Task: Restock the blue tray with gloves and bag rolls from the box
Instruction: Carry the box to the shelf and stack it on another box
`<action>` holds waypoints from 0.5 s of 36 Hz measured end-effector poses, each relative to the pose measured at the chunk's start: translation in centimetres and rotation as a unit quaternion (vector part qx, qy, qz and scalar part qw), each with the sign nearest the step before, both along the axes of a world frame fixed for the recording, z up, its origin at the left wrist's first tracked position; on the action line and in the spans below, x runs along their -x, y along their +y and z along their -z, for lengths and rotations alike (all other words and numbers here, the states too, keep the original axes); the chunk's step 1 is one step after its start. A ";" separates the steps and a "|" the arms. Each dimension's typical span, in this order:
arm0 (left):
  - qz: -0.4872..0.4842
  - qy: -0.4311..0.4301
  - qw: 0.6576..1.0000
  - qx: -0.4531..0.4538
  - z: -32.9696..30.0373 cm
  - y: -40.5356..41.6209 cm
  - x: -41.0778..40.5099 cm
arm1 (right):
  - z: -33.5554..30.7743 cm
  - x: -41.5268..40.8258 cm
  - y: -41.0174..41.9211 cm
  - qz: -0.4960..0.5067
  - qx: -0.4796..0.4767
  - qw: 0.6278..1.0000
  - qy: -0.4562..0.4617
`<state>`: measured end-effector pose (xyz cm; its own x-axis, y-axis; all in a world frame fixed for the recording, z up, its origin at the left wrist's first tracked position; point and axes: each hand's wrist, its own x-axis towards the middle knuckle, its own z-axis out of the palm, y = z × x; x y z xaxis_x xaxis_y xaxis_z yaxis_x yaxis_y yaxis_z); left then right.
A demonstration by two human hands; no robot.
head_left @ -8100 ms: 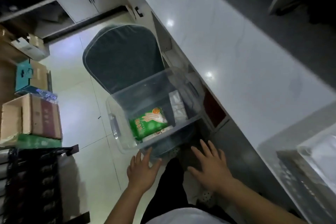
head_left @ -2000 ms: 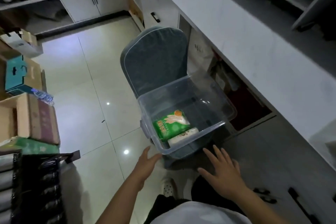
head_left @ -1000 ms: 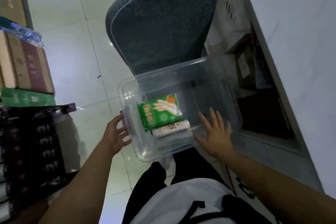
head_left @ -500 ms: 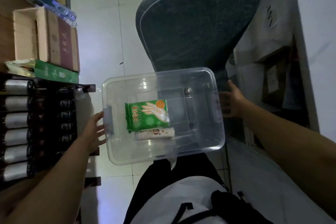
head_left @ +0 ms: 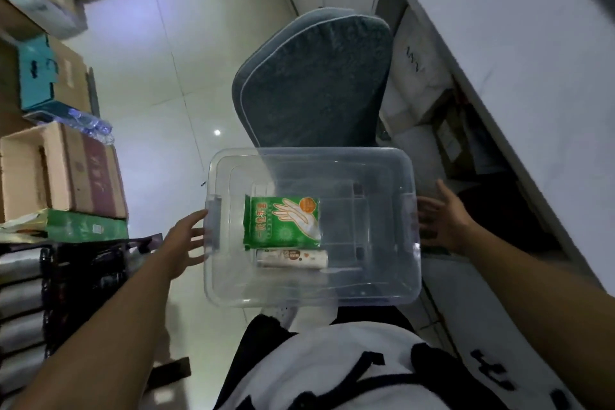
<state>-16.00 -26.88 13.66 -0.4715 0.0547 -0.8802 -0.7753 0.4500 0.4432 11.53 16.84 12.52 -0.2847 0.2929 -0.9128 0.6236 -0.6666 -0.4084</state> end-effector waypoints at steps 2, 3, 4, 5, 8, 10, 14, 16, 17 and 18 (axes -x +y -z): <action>0.046 0.004 0.999 -0.020 0.0 0.6 1.4 | -1.0 -2.5 -1.9 0.043 -0.022 0.999 0.013; 0.070 0.006 0.997 -0.031 -0.1 1.0 2.0 | -1.6 -3.7 -3.2 0.065 -0.033 0.997 0.022; 0.094 0.008 0.995 -0.042 -0.1 1.4 2.5 | -2.3 -5.1 -4.5 0.090 -0.042 0.994 0.032; 0.117 0.009 0.992 -0.052 -0.3 1.8 2.9 | -3.0 -6.4 -6.0 0.117 -0.051 0.991 0.040; 0.183 0.024 0.981 -0.065 -0.6 3.0 3.4 | -5.4 -10.8 -10.5 0.203 -0.071 0.975 0.052; 0.232 0.029 0.969 -0.080 -1.3 4.0 3.4 | -6.8 -13.8 -13.6 0.242 -0.076 0.965 0.065; 0.343 0.026 0.934 -0.099 -2.4 6.6 2.1 | -9.0 -19.9 -20.0 0.325 -0.082 0.940 0.069; 0.398 0.022 0.912 -0.094 -3.0 8.2 0.4 | -10.0 -22.9 -23.6 0.378 -0.082 0.919 0.072; 0.423 0.023 0.901 -0.090 -3.2 9.2 -0.7 | -10.4 -24.3 -25.5 0.403 -0.085 0.909 0.069; 0.452 0.026 0.887 -0.088 -3.4 10.2 -2.0 | -10.7 -25.8 -27.2 0.427 -0.090 0.898 0.064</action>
